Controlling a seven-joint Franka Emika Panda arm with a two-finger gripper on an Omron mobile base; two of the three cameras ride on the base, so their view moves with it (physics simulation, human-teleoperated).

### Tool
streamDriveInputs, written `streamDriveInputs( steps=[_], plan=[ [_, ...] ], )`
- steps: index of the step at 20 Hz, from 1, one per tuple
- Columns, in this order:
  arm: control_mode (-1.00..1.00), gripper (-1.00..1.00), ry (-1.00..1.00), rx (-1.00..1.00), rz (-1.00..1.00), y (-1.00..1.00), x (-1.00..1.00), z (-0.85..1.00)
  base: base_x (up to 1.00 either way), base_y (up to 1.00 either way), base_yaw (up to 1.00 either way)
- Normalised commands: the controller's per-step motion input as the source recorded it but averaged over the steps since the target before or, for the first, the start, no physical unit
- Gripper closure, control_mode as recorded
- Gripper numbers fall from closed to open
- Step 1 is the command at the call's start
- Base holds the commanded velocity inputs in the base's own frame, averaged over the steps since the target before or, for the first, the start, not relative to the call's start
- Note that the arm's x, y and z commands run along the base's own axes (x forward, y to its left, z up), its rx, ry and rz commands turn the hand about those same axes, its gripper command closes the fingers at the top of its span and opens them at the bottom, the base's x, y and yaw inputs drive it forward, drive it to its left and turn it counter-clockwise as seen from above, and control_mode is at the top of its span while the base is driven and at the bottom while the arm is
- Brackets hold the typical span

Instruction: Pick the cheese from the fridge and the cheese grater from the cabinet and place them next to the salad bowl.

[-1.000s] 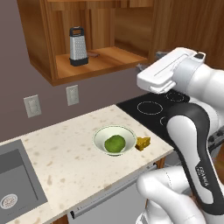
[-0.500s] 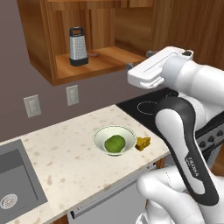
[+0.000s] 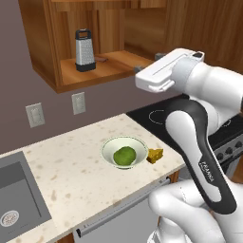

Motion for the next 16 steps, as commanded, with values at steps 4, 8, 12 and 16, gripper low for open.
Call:
streamDriveInputs(
  steps=[4, 8, 12, 16],
  plan=[
    [-1.00, -1.00, 0.00, 0.00, 0.03, 0.14, 0.21, 0.00, 0.00, 0.00, 0.00],
    [-1.00, -1.00, 0.00, 0.00, 0.02, 0.11, 0.21, 0.00, 0.00, 0.00, 0.00],
    [-1.00, -1.00, 0.00, 0.00, 0.01, 0.10, 0.19, 0.00, 0.00, 0.00, 0.00],
    [-1.00, -1.00, 0.00, 0.00, 0.00, 0.02, 0.31, -0.08, 0.00, 0.00, 0.00]
  ],
)
